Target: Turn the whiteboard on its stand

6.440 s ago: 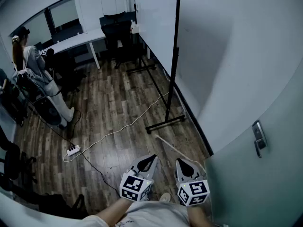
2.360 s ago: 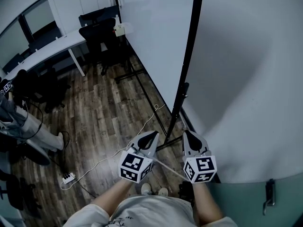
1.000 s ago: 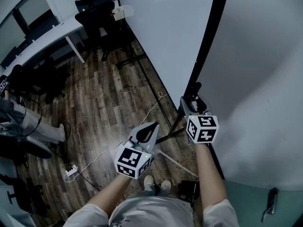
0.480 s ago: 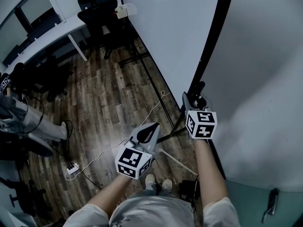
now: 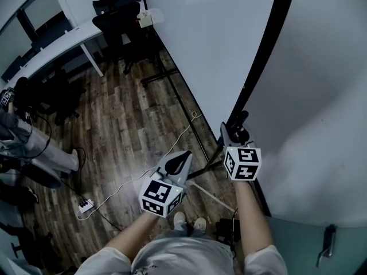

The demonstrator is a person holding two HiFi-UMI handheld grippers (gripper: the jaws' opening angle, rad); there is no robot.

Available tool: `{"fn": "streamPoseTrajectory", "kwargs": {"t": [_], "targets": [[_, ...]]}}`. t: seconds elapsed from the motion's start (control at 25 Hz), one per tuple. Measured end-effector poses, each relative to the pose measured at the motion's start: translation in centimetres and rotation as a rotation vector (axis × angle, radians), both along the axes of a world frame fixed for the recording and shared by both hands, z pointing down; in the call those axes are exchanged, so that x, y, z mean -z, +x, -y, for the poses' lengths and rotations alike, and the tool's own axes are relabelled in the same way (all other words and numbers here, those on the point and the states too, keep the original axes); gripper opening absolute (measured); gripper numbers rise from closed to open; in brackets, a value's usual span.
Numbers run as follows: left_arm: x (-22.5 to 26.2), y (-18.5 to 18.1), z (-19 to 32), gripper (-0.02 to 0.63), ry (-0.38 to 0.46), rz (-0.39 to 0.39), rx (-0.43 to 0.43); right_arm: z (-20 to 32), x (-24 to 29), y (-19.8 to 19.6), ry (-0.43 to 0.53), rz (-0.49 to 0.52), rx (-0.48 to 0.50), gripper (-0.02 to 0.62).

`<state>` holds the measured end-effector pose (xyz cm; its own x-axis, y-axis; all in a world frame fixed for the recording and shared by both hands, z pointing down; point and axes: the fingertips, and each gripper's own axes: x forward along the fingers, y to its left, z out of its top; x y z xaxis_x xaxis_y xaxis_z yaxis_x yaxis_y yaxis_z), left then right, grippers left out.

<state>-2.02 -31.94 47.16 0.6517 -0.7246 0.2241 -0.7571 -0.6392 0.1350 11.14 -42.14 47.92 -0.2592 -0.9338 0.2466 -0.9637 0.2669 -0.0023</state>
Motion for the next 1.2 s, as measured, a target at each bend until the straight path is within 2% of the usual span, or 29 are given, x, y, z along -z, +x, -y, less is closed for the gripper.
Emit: {"fn": "streamPoseTrajectory", "kwargs": {"t": [0.6, 0.84, 1.2], "targets": [[0.0, 2.2, -4.9, 0.011, -0.014, -0.01, -0.033, -7.0, -0.1, 2.7, -0.014, -0.022, -0.014, 0.187], [-0.3, 1.9, -7.3, 0.011, -0.003, -0.013, -0.044, -9.1, -0.5, 1.2, -0.012, -0.035, 0.002, 0.187], [-0.3, 0.7, -8.6, 0.011, 0.007, -0.016, -0.015, -11.2, -1.0, -0.9, -0.006, -0.033, 0.018, 0.187]]}}
